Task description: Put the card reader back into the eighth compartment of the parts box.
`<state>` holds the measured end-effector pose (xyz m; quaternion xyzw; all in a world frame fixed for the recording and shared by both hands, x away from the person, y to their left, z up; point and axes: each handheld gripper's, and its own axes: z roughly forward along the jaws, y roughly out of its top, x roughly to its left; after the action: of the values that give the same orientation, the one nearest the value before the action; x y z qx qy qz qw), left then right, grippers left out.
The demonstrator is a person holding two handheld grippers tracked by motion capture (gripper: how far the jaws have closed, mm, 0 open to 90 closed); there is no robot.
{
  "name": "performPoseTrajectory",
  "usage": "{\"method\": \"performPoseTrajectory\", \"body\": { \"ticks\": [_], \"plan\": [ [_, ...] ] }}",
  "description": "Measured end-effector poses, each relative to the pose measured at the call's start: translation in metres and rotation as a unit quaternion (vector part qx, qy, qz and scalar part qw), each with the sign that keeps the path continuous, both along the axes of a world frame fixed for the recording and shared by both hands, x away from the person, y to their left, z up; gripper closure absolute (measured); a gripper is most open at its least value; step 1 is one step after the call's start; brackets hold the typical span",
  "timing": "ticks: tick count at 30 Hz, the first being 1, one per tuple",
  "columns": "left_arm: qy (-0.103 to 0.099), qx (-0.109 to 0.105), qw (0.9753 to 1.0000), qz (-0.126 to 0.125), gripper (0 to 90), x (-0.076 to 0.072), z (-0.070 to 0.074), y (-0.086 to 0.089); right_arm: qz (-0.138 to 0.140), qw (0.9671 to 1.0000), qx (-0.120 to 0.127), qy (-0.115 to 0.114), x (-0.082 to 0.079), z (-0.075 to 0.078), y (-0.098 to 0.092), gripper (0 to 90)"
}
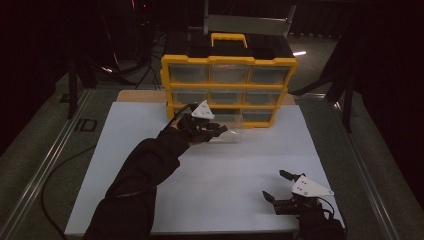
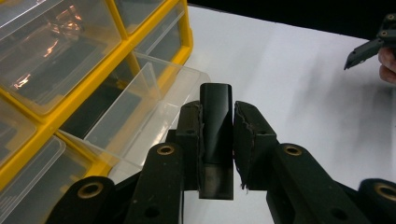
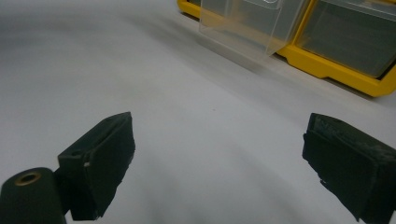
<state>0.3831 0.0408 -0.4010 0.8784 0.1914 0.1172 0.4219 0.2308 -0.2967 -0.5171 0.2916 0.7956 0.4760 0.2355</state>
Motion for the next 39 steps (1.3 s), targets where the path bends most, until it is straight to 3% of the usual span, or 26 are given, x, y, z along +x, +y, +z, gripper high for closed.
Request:
{"method": "performPoseTrajectory", "body": {
  "ticks": [16,33,39],
  "plan": [
    [0.006,-0.01,0.9988,0.048,73.3,0.021,-0.003,-0.007,0.001,1.0,0.002,-0.005,-0.001,0.002,0.0,9.1],
    [-0.008,-0.026,0.9976,0.064,73.4,0.039,0.002,-0.023,0.004,1.0,0.006,-0.003,-0.001,0.001,0.0,9.1],
    [0.002,-0.032,0.9976,0.062,73.4,0.045,-0.005,-0.031,0.005,1.0,0.008,-0.003,-0.001,0.002,0.0,9.0]
  ]
}}
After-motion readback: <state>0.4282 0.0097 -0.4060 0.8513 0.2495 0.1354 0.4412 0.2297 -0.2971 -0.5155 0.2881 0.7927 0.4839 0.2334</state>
